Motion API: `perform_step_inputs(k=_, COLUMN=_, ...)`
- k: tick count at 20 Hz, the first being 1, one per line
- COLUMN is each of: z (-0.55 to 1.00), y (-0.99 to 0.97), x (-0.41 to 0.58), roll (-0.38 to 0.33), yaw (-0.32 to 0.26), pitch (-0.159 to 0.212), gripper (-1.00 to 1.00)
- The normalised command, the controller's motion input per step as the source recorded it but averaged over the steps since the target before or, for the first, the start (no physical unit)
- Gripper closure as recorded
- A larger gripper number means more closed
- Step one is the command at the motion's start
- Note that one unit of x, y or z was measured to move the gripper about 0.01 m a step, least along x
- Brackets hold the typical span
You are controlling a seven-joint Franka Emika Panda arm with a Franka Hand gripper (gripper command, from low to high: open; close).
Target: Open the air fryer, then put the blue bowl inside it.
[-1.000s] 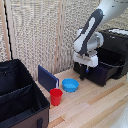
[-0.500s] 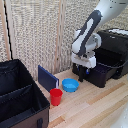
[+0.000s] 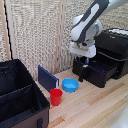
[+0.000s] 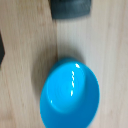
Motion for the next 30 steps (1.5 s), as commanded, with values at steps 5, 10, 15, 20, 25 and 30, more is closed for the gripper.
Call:
perform_step_inputs(k=5, z=0.06, y=0.52, x=-0.005, roll=0.02, yaw=0.151, pitch=0.15, gripper=-1.0)
perform_step_inputs(k=10, z=-0.05, y=0.34, x=-0.123, roll=0.054, yaw=0.189, pitch=0.125, gripper=-1.0)
perform_step_inputs(k=15, z=-0.19, y=0.04, x=-0.305, roll=0.042, yaw=0.283, pitch=0.083, gripper=-1.0)
perform_step_inputs(k=20, z=-0.24, y=0.0, x=-0.332, roll=0.05, yaw=0.301, pitch=0.036, gripper=-1.0)
perform_step_inputs(k=25, z=-0.35, y=-0.05, x=-0.29, roll=0.056, yaw=0.265, pitch=-0.001, gripper=-1.0)
perform_step_inputs(k=30, z=-0.35, y=-0.22, x=-0.23, roll=0.027, yaw=0.212, pitch=0.0, gripper=-1.0)
